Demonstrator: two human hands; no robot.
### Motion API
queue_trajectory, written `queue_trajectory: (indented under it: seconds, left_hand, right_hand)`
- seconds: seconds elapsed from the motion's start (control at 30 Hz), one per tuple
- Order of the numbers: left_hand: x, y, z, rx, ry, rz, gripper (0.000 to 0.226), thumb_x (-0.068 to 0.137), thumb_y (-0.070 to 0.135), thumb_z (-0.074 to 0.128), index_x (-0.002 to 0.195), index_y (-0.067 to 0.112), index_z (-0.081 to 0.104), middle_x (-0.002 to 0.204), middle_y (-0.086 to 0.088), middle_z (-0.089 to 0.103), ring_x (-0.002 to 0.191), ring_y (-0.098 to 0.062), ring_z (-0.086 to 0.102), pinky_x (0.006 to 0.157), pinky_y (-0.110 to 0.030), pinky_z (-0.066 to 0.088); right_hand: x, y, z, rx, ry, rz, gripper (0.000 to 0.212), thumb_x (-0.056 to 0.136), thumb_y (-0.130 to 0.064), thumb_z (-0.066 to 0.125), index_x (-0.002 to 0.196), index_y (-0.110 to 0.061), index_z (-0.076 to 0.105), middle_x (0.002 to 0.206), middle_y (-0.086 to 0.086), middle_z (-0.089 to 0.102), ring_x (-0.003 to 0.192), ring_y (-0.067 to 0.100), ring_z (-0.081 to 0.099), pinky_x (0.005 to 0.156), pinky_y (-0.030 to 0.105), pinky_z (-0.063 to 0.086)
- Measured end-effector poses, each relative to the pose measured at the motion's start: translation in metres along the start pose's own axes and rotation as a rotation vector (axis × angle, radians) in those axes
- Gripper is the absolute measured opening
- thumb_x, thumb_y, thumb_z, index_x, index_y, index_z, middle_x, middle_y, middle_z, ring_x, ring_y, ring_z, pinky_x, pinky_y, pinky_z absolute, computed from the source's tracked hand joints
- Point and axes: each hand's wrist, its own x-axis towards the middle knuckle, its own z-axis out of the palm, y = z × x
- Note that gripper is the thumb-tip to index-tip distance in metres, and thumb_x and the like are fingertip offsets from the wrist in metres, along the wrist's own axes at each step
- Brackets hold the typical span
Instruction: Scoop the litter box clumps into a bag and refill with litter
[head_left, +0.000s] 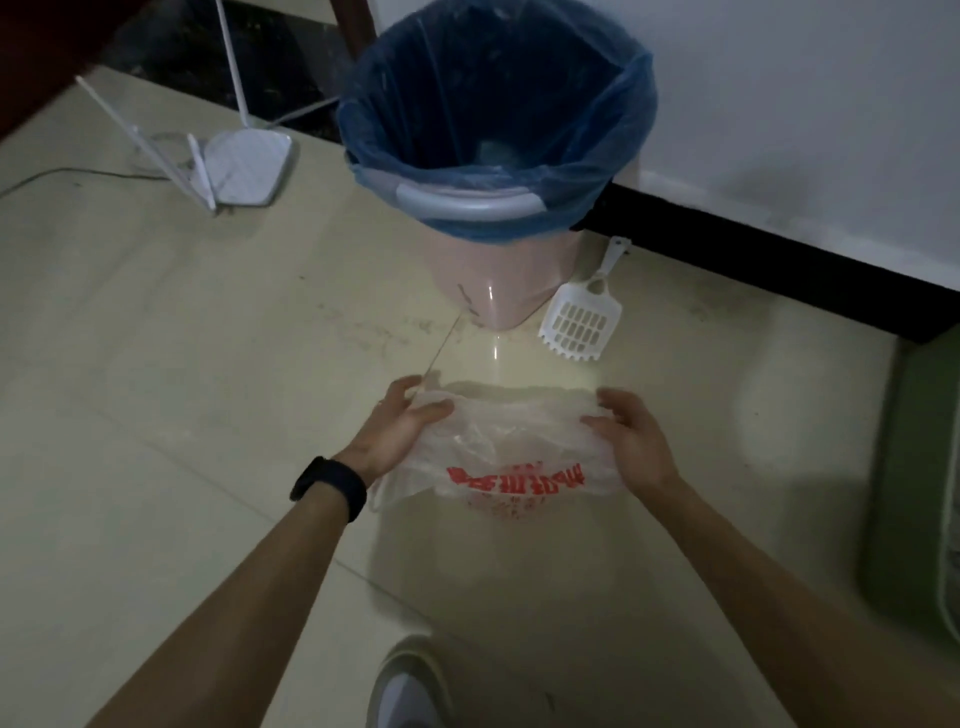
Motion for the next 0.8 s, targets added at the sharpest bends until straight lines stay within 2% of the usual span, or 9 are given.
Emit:
queue_trajectory:
  seconds: [0.07, 0.13, 0.2, 0.27, 0.4, 0.53, 0.67, 0.73, 0.8]
  left_hand:
    - [-0.005, 0.001, 0.001, 0.389, 0.205, 0.295, 0.064, 0.086, 0.058, 0.058, 0.142, 0.033, 0.041, 0.142, 0.006, 0.042, 0.129, -0.016, 0.037, 0.106, -0.036, 0.034]
    - [-0.015, 0.009, 0.006, 0.606, 0.371, 0.630, 0.046, 0.087, 0.053, 0.058, 0.129, 0.033, 0.055, 0.132, 0.008, 0.052, 0.124, -0.015, 0.041, 0.100, -0.033, 0.037]
    - [-0.020, 0.011, 0.015, 0.748, 0.318, 0.847, 0.023, 0.090, 0.042, 0.059, 0.110, 0.031, 0.064, 0.113, 0.010, 0.060, 0.107, -0.015, 0.050, 0.087, -0.032, 0.046]
    - [-0.023, 0.008, 0.024, 0.871, 0.067, 0.858, 0.015, 0.092, 0.034, 0.056, 0.103, 0.032, 0.065, 0.101, 0.011, 0.061, 0.094, -0.014, 0.055, 0.074, -0.032, 0.050]
    - [-0.021, -0.014, 0.037, 1.079, -0.259, 0.611, 0.018, 0.095, 0.036, 0.051, 0.111, 0.032, 0.060, 0.103, 0.009, 0.059, 0.093, -0.013, 0.058, 0.070, -0.029, 0.049]
    - [-0.013, -0.031, 0.040, 0.925, -0.231, 0.421, 0.016, 0.101, 0.027, 0.042, 0.108, 0.023, 0.055, 0.099, 0.000, 0.061, 0.082, -0.020, 0.058, 0.070, -0.035, 0.050]
    - [-0.008, -0.037, 0.040, 1.101, -0.337, 0.293, 0.032, 0.095, 0.040, 0.055, 0.125, 0.030, 0.059, 0.123, 0.004, 0.062, 0.102, -0.018, 0.059, 0.077, -0.029, 0.049]
    - [-0.010, -0.035, 0.042, 1.180, -0.380, 0.273, 0.052, 0.088, 0.051, 0.063, 0.135, 0.033, 0.053, 0.133, 0.004, 0.055, 0.109, -0.018, 0.058, 0.080, -0.029, 0.048]
    - [-0.013, -0.031, 0.043, 1.230, -0.411, 0.290, 0.071, 0.083, 0.056, 0.066, 0.145, 0.038, 0.038, 0.154, 0.000, 0.032, 0.119, -0.021, 0.054, 0.084, -0.031, 0.049]
  right_hand:
    - [-0.009, -0.005, -0.001, -0.285, 0.220, -0.263, 0.044, 0.084, -0.040, 0.062, 0.124, -0.022, 0.057, 0.125, 0.002, 0.055, 0.117, 0.019, 0.049, 0.102, 0.037, 0.041]
    - [-0.021, -0.019, -0.002, -0.445, 0.366, -0.591, 0.038, 0.090, -0.036, 0.055, 0.124, -0.018, 0.057, 0.126, 0.003, 0.055, 0.118, 0.020, 0.047, 0.101, 0.035, 0.037]
    - [-0.029, -0.031, 0.003, -0.619, 0.280, -0.923, 0.027, 0.089, -0.029, 0.061, 0.112, -0.015, 0.065, 0.113, 0.003, 0.064, 0.106, 0.021, 0.052, 0.091, 0.035, 0.041]
    - [-0.033, -0.030, 0.015, -0.744, -0.028, -1.088, 0.016, 0.090, -0.023, 0.062, 0.102, -0.017, 0.070, 0.097, -0.001, 0.069, 0.091, 0.021, 0.058, 0.079, 0.035, 0.045]
    - [-0.036, -0.014, 0.029, -1.086, -0.495, -0.829, 0.028, 0.094, -0.029, 0.052, 0.119, -0.027, 0.064, 0.106, -0.002, 0.069, 0.097, 0.026, 0.064, 0.078, 0.037, 0.053]
    - [-0.045, -0.005, 0.033, -1.325, -0.469, -0.702, 0.047, 0.100, -0.045, 0.037, 0.142, -0.023, 0.041, 0.104, 0.006, 0.069, 0.092, 0.032, 0.066, 0.067, 0.034, 0.045]
    - [-0.048, -0.008, 0.037, -1.441, -0.488, -0.699, 0.047, 0.101, -0.049, 0.032, 0.097, -0.020, 0.069, 0.094, 0.002, 0.068, 0.089, 0.025, 0.063, 0.076, 0.031, 0.047]
    - [-0.049, -0.007, 0.038, -1.369, -0.588, -0.646, 0.045, 0.099, -0.050, 0.040, 0.083, -0.019, 0.069, 0.087, 0.002, 0.063, 0.088, 0.023, 0.060, 0.076, 0.031, 0.047]
    - [-0.048, -0.008, 0.040, -1.288, -0.701, -0.565, 0.046, 0.097, -0.049, 0.046, 0.070, -0.016, 0.064, 0.076, 0.003, 0.062, 0.077, 0.021, 0.059, 0.072, 0.033, 0.048]
